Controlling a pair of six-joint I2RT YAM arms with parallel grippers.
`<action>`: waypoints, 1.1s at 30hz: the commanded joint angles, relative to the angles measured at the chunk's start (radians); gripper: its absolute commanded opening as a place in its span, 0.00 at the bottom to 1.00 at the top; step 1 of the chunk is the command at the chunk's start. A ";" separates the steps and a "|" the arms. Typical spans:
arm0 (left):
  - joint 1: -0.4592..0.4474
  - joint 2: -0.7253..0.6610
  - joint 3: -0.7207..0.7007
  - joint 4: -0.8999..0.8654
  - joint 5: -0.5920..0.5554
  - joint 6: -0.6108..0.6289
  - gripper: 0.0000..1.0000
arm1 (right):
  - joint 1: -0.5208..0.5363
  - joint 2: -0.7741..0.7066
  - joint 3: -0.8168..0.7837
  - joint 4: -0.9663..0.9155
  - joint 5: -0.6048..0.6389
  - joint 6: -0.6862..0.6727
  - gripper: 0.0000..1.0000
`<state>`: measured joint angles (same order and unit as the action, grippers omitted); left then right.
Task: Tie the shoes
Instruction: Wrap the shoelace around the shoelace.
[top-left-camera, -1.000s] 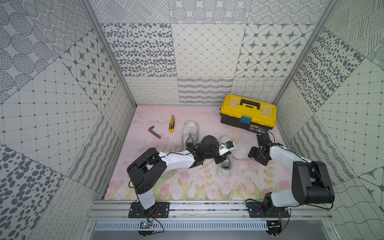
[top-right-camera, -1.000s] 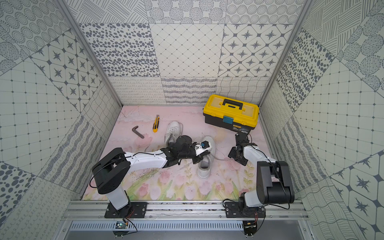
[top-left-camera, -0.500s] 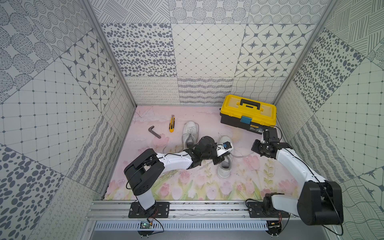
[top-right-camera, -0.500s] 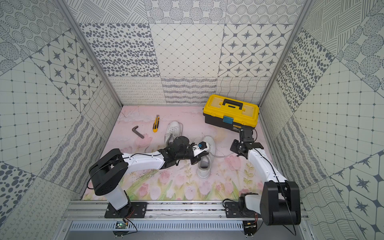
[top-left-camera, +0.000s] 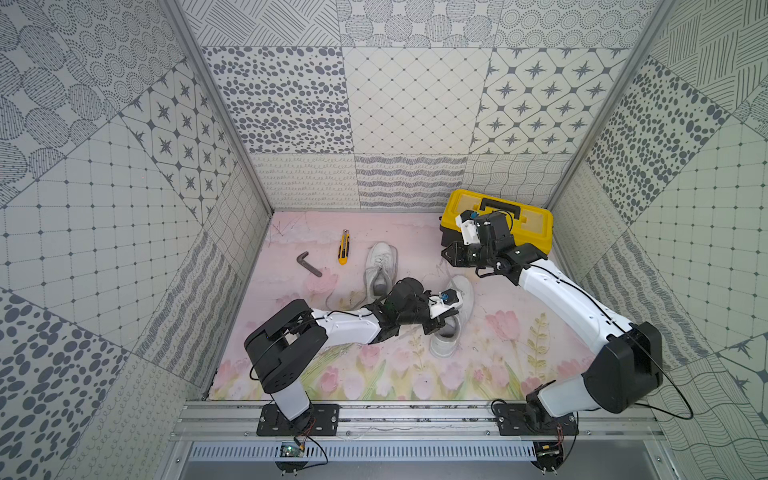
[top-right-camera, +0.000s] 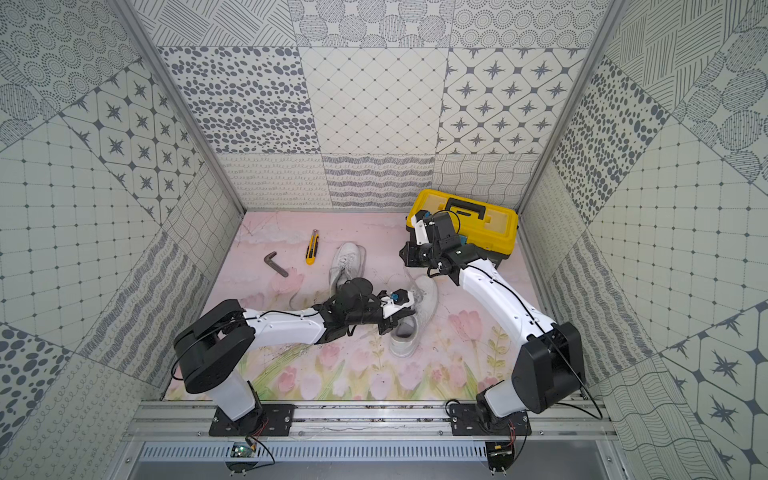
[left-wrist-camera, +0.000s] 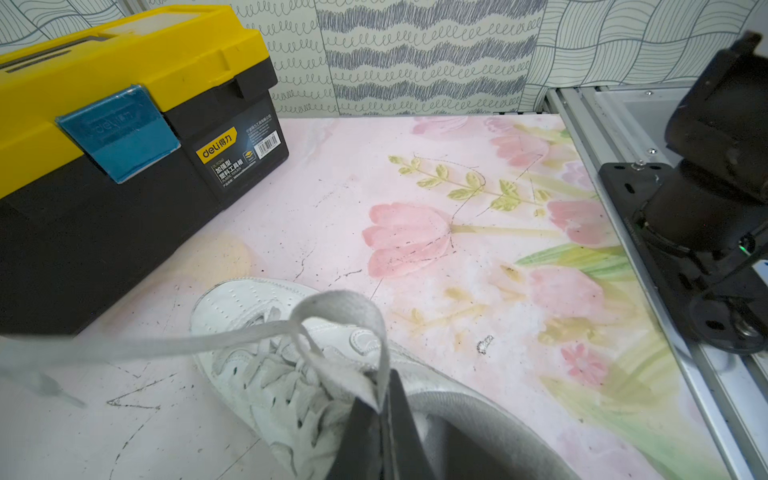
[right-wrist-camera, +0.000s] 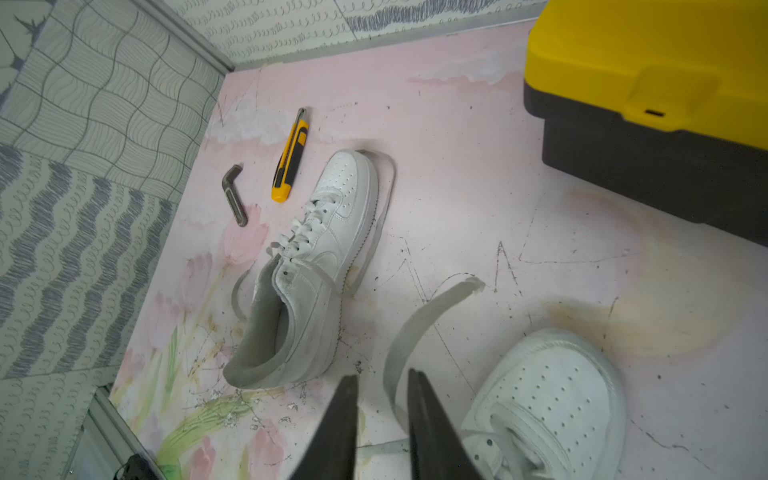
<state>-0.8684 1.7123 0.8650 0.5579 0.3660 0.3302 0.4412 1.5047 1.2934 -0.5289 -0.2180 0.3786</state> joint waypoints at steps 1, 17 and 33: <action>0.005 -0.009 0.004 0.062 0.064 -0.028 0.00 | -0.017 -0.028 0.003 0.015 0.012 -0.020 0.51; 0.004 0.056 0.114 -0.017 0.090 -0.065 0.00 | -0.243 -0.518 -0.473 0.092 -0.434 0.060 0.75; 0.005 0.051 0.134 -0.066 0.064 -0.059 0.00 | -0.122 -0.470 -0.534 0.060 -0.292 0.102 0.14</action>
<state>-0.8684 1.7702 0.9863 0.5022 0.4152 0.2829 0.3157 1.0321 0.7681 -0.4812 -0.5686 0.4835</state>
